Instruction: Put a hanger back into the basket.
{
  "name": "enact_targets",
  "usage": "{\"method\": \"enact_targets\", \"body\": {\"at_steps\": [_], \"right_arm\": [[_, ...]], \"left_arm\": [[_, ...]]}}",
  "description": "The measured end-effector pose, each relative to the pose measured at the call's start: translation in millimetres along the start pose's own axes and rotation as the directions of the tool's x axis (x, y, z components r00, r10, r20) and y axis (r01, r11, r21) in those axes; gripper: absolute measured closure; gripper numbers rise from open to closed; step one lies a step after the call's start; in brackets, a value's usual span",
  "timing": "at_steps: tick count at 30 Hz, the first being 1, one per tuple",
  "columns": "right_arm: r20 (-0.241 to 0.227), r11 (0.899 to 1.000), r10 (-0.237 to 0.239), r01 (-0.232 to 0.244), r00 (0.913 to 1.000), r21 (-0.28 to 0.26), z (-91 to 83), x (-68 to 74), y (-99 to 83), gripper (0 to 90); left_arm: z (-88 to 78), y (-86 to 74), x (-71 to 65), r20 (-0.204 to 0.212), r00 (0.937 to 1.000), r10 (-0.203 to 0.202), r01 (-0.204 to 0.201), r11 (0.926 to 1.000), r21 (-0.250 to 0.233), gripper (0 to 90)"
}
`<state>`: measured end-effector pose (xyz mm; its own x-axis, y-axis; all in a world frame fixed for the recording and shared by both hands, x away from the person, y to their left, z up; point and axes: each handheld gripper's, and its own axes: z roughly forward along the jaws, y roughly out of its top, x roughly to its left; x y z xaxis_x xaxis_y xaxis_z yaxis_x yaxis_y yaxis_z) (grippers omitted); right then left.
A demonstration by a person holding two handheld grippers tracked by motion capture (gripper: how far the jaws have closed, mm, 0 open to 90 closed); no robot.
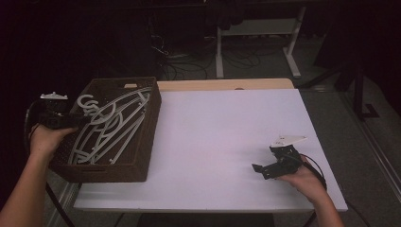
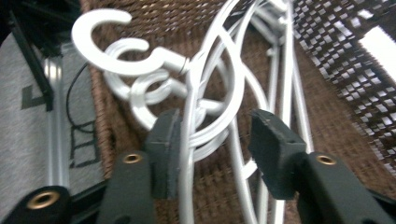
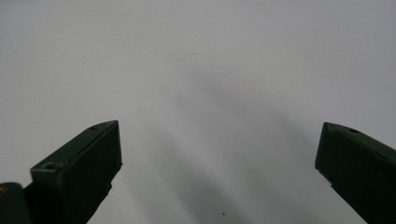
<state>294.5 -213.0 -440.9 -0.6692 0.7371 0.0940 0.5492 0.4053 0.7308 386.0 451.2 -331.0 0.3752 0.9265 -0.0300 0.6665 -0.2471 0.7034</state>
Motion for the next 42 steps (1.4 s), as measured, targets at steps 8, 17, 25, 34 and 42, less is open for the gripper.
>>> {"method": "enact_targets", "body": {"at_steps": [8, 17, 25, 34, 42], "right_arm": [[-0.009, 1.0, -0.008, 0.008, 0.9999, -0.011, -3.4, 1.6, 6.0, 0.2], [-0.03, 0.999, -0.022, 0.021, 0.9993, -0.029, -10.7, 2.3, 23.2, 0.2], [-0.054, 0.997, -0.048, 0.045, 0.9974, -0.059, -19.3, 5.0, 42.9, 0.1], [-0.056, 0.988, -0.061, 0.052, 0.9965, -0.144, -38.8, 5.4, 64.3, 0.0], [-0.053, 0.984, -0.066, 0.056, 0.9964, -0.168, -45.7, 4.0, 66.5, 0.0]], "left_arm": [[0.0, 7.5, -33.0, 0.184, 0.9826, 0.021, -0.007, 0.9972, -0.074, 38.7], [4.2, 12.2, -93.4, 0.339, 0.9318, 0.131, -0.081, 0.9844, -0.157, 30.6], [9.5, 8.3, -143.4, 0.465, 0.8596, 0.211, -0.124, 0.9696, -0.211, 19.2], [20.5, -1.0, -176.6, 0.507, 0.8186, 0.271, -0.174, 0.9574, -0.23, 9.5], [19.9, -3.8, -184.4, 0.49, 0.8191, 0.298, -0.198, 0.9491, -0.244, 0.0]]}}
